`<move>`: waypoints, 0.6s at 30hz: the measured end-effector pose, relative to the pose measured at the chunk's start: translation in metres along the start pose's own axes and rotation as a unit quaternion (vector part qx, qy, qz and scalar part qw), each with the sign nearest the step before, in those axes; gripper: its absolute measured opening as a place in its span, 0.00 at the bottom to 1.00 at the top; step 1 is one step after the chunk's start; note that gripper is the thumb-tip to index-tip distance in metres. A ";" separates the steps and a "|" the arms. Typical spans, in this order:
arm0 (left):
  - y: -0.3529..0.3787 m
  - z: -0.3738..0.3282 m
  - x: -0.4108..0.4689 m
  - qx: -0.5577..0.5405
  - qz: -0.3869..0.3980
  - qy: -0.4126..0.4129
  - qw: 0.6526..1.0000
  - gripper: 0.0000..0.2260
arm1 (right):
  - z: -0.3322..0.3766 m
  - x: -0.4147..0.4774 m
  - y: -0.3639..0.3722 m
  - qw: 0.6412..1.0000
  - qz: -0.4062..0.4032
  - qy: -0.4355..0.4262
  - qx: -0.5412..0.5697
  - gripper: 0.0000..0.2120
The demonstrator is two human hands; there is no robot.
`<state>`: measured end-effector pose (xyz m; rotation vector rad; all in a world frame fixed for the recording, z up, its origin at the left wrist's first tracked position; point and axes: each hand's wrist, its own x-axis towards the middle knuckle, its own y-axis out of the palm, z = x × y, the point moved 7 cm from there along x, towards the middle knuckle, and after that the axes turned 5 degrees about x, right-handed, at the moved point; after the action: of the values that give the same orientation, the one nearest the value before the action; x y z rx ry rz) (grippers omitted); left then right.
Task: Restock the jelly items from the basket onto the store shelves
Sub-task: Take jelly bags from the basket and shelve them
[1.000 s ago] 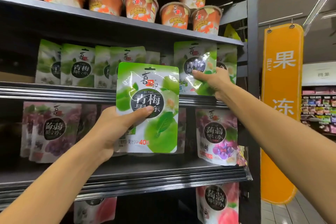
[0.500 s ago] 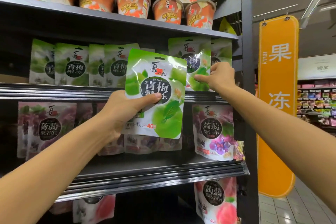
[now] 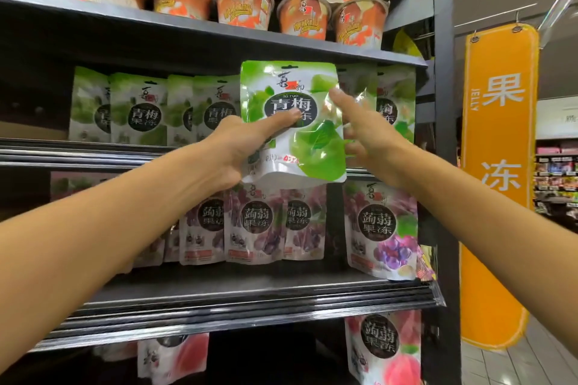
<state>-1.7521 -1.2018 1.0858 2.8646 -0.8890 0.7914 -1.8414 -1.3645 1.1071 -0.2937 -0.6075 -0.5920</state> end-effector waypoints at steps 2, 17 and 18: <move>0.002 -0.003 0.007 0.009 -0.005 -0.001 1.000 0.24 | -0.001 -0.001 0.013 0.998 0.046 0.038 0.019 0.22; 0.023 -0.022 0.001 0.488 -0.069 0.312 0.812 0.21 | 0.001 0.046 0.008 0.992 -0.112 0.053 0.012 0.26; 0.025 -0.019 0.001 0.516 -0.077 0.309 0.795 0.19 | -0.002 0.048 0.008 0.992 -0.115 0.053 0.013 0.28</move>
<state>-1.7735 -1.2198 1.0999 2.8392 -0.0790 2.6172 -1.8037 -1.3793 1.1341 -0.1666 -0.5494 -0.8148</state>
